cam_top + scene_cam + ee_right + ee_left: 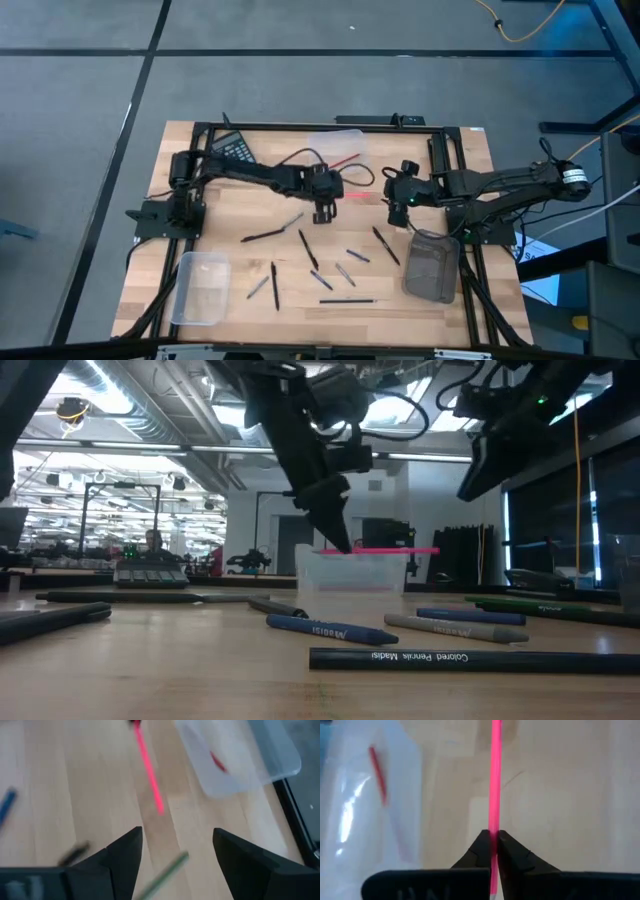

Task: Sort crayons/erasers/pens/pencils in bins
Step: Put the pink pencil into the top transparent bin

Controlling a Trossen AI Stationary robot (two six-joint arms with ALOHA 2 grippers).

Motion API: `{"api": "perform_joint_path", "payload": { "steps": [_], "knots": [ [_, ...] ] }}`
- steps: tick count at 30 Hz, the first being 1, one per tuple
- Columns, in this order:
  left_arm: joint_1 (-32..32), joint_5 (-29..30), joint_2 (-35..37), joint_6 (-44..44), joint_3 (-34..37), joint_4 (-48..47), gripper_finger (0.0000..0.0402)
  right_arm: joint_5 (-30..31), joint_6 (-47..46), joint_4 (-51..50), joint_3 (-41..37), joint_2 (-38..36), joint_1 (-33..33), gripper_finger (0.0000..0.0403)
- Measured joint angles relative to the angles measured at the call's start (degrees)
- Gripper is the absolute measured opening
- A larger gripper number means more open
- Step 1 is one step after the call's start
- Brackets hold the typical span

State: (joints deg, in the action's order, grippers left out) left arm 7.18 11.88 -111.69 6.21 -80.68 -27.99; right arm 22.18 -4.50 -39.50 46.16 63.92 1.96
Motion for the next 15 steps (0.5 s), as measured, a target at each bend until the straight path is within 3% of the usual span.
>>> {"api": "perform_joint_path", "payload": {
  "steps": [4,8,12,15],
  "knots": [
    [4.3,1.8,0.1,2.5,-5.9,-2.1,0.0002,-0.2,-2.9,-9.3,4.4,0.0,0.0,0.0245],
    [9.8,2.6,0.1,3.3,-9.2,-1.8,0.0002,1.1,-4.3,-11.3,6.2,0.0,0.0,0.0245],
    [15.8,2.4,0.1,2.8,-8.0,2.1,0.0002,-3.3,-4.8,-13.0,6.2,0.0,0.0,0.0245],
    [18.8,-1.8,-0.7,0.3,-5.5,2.5,0.0004,-5.9,-7.4,-15.7,6.2,0.0,0.0,0.0245]
  ]
}}
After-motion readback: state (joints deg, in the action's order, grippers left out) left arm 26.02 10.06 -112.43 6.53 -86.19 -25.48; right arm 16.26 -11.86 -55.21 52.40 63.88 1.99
